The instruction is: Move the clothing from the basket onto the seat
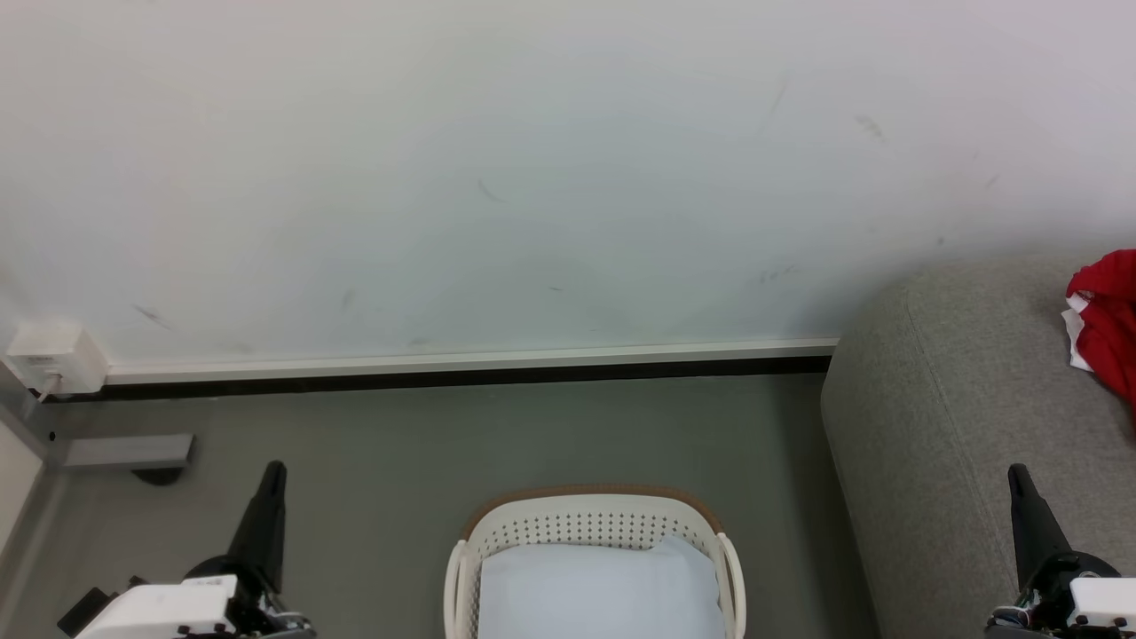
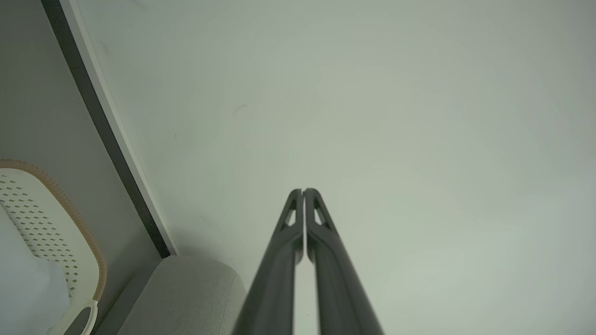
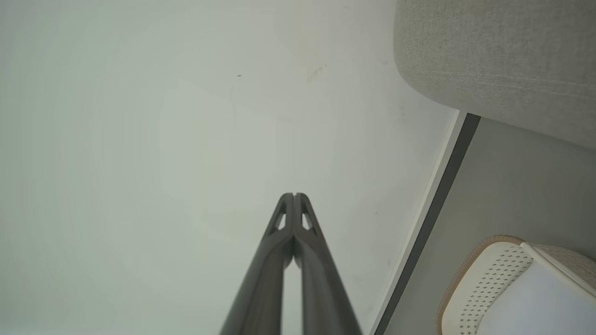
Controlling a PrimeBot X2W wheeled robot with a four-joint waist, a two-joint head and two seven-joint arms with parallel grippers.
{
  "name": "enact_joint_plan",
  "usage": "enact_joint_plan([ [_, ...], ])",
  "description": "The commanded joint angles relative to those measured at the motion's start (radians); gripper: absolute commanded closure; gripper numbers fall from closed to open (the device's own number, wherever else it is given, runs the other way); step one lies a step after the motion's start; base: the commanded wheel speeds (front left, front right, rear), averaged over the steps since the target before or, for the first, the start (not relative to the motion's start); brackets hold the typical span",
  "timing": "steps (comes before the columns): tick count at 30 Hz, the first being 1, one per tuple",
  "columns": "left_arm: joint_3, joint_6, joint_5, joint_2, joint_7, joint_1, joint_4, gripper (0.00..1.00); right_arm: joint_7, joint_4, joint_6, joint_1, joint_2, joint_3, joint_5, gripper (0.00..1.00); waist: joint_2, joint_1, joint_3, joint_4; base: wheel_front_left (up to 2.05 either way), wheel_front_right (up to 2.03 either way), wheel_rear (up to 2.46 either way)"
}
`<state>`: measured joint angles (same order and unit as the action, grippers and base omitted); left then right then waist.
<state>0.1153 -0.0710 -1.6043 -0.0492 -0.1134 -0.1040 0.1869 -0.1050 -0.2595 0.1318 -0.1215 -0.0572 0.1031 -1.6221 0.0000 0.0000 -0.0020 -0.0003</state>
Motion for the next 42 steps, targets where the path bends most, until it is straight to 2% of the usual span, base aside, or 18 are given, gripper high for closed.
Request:
enact_joint_plan([
  [1, 0.003, -0.005, -0.014, -0.002, -0.004, -0.006, -0.002, 1.00, -0.004, 0.004, -0.002, -0.010, -0.007, 0.002, -0.001, 1.00, 0.0000, 0.0000, 0.000, 0.000, 0.00, 0.00, 0.00],
  [42, 0.003, -0.005, -0.014, -0.002, -0.004, -0.006, -0.002, 1.00, 0.008, 0.004, -0.002, -0.009, -0.014, -0.009, -0.011, 1.00, 0.0000, 0.0000, 0.000, 0.000, 0.00, 0.00, 0.00],
])
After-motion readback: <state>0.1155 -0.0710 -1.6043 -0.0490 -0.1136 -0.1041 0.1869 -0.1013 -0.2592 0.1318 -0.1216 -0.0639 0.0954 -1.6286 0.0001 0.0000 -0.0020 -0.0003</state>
